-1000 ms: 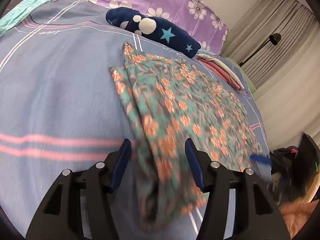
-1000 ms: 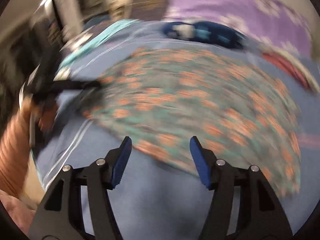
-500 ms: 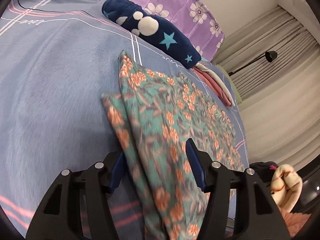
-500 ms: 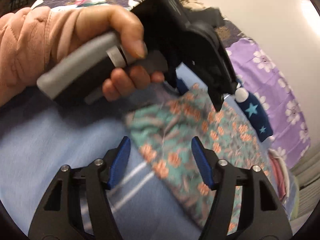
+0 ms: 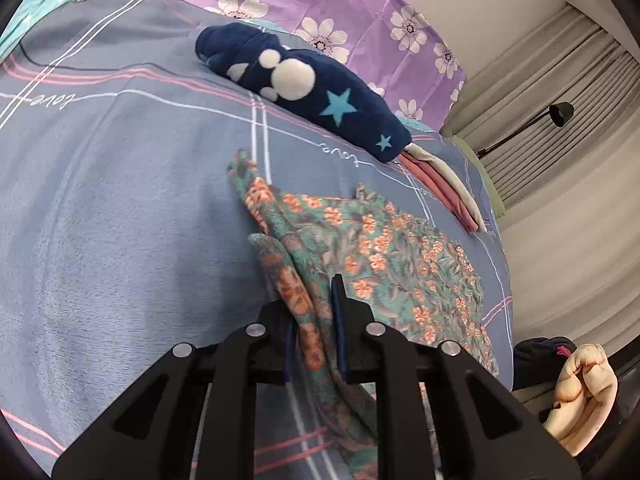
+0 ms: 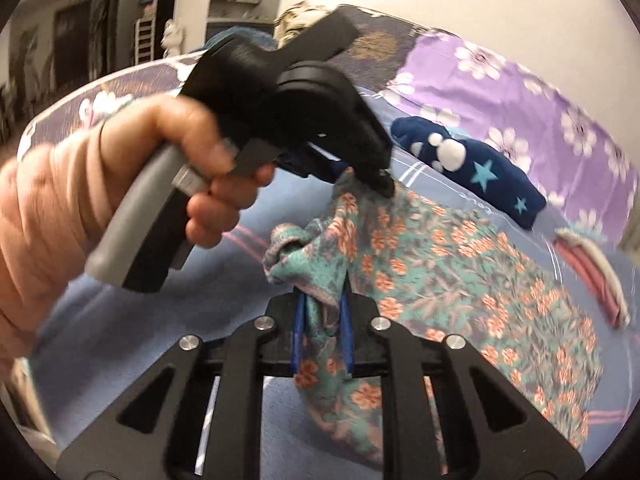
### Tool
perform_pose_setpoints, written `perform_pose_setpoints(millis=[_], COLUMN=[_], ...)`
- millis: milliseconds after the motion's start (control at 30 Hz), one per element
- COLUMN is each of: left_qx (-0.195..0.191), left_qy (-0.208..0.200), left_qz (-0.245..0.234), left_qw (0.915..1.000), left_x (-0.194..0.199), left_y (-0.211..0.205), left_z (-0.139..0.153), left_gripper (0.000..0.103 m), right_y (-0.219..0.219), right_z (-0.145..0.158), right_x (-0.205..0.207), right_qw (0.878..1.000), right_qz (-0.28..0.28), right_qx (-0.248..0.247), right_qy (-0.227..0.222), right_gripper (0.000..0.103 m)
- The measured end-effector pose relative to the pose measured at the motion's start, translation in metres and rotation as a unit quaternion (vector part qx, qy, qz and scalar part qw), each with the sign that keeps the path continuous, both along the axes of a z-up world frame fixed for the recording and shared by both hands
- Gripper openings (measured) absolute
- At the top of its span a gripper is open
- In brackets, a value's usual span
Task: Fold small clothes
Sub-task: 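Grasp the shirt edge with the right gripper while the left gripper grasps it too, then lift the shirt edge with the right gripper and fold it over the shirt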
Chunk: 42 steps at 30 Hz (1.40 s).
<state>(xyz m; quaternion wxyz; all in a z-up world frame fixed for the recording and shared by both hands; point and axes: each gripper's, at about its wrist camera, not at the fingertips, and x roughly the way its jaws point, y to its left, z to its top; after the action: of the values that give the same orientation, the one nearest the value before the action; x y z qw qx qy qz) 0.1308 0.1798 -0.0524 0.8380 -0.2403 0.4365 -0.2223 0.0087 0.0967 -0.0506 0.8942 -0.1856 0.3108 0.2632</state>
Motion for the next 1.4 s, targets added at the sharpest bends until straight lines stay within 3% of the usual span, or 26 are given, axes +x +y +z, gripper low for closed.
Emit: perform_pose_setpoints(millis=[600,933,1400], left_qx=[0.044,0.093,0.158], left_qy=[-0.046,-0.059,-0.050], left_qz=[-0.020,-0.040,-0.093], left_qw=[0.9977,0.9931,0.9817], left_x=[-0.001,0.005,0.022], left_y=[-0.078,-0.154,-0.274], left_z=[0.064,0.082,0.087], left_gripper=[0.014,0.012,0.011], right_y=[-0.081,-0.160,-0.267], right_z=[0.037,0.027,0.016], right_x=[-0.005,0.003,0.006], right_qw=[0.992,0.976,0.948], right_qz=[-0.050,-0.067,-0.130], right_qx=[0.112,0.199,0.280], right_qy=[0.011,0.054,0.074], right_gripper=[0.015,0.014,0.013])
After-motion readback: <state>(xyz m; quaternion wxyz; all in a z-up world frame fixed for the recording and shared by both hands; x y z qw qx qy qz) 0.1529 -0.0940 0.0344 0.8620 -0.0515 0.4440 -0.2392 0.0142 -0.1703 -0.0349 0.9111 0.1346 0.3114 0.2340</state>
